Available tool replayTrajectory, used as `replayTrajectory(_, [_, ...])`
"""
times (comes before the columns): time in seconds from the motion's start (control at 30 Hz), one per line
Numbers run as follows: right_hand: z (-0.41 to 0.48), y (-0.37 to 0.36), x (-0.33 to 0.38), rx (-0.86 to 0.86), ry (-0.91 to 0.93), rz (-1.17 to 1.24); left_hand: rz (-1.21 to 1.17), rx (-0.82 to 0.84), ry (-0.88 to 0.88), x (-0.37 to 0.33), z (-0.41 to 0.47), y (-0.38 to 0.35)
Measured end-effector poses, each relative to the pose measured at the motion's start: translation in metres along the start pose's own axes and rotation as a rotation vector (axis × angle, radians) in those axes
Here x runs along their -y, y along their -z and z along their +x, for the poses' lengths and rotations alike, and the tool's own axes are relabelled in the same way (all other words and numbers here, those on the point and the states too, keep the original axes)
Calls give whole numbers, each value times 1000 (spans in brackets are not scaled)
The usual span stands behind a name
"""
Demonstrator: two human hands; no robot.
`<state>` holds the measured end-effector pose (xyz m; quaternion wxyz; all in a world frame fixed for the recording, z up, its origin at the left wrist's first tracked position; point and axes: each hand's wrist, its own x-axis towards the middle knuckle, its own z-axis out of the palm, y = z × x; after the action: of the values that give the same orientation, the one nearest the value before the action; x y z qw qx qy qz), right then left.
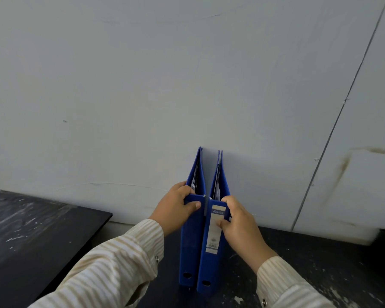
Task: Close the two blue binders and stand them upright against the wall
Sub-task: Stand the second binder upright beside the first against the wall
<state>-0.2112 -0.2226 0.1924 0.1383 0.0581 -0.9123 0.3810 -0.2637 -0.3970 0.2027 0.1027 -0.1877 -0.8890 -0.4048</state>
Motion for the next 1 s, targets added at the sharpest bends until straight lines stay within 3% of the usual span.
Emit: replayTrajectory(1.0, [14,1,-4,29,-7,-39,27,-79,29,-2,-4,-9])
